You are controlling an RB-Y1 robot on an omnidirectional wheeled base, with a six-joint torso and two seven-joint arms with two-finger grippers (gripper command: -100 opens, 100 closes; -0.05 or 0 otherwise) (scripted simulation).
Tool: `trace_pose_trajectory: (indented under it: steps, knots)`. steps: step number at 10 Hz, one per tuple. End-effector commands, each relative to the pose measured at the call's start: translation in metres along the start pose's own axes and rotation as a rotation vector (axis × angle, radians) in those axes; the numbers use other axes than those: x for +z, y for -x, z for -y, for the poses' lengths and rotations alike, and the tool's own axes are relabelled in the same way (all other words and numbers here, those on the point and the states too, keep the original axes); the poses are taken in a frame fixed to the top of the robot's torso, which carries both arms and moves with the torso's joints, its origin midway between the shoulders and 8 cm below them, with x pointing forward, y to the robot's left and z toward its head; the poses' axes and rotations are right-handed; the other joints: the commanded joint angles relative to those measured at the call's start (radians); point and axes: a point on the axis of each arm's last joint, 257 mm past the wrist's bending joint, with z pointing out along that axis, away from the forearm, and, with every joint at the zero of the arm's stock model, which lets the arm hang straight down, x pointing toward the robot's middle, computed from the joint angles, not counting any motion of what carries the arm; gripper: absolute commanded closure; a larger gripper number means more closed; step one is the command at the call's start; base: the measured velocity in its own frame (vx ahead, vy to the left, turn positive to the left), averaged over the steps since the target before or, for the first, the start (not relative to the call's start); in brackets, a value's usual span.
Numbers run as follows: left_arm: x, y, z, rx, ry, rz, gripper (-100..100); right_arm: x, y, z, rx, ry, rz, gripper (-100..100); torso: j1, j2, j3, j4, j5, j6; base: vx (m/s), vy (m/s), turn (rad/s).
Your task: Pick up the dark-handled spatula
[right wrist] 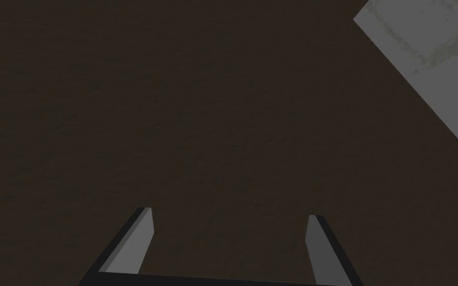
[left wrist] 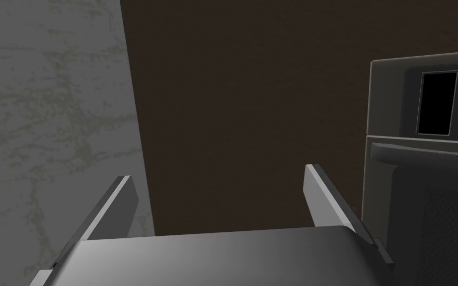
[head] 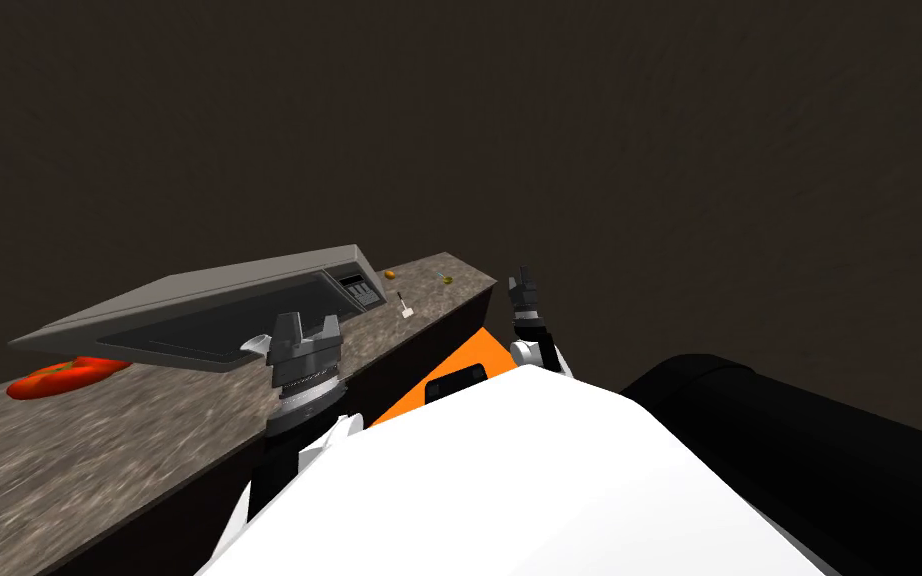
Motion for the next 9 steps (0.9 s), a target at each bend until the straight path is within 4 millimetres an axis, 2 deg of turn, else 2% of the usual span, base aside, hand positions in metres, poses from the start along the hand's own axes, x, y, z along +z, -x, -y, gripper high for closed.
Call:
trace_pose_trajectory:
  steps: [1,3,4,6,7,9]
  knots:
    - [-0.016,-0.006,-0.018,0.010,0.065,-0.042,-100,0.000,0.000,0.000,0.000,0.000,0.000,0,0.000,0.000,0.000,0.000,0.000,0.000,-0.166,0.036,-0.053]
    - [-0.045,-0.009,-0.045,0.022,0.173,-0.092,-100,0.000,0.000,0.000,0.000,0.000,0.000,0,-0.001,0.000,0.000,0.000,0.000,0.000,-0.162,0.022,-0.114]
    - [-0.047,-0.008,-0.046,0.023,0.179,-0.092,-100,0.000,0.000,0.000,0.000,0.000,0.000,0,-0.002,0.000,0.000,0.000,0.000,0.000,-0.101,0.007,-0.046]
    - [-0.079,-0.009,-0.073,0.026,0.290,-0.141,-100,0.000,0.000,0.000,0.000,0.000,0.000,0,-0.003,-0.006,-0.003,-0.001,-0.001,0.000,-0.069,0.002,-0.173]
    - [-0.085,-0.008,-0.076,0.028,0.307,-0.140,-100,0.000,0.000,0.000,0.000,0.000,0.000,0,-0.002,-0.006,-0.004,-0.001,-0.001,0.000,-0.057,0.007,-0.071]
    - [-0.124,-0.006,-0.102,0.023,0.432,-0.184,-100,0.000,0.000,0.000,0.000,0.000,0.000,0,-0.003,-0.008,-0.005,-0.002,-0.001,0.000,-0.051,-0.017,-0.253]
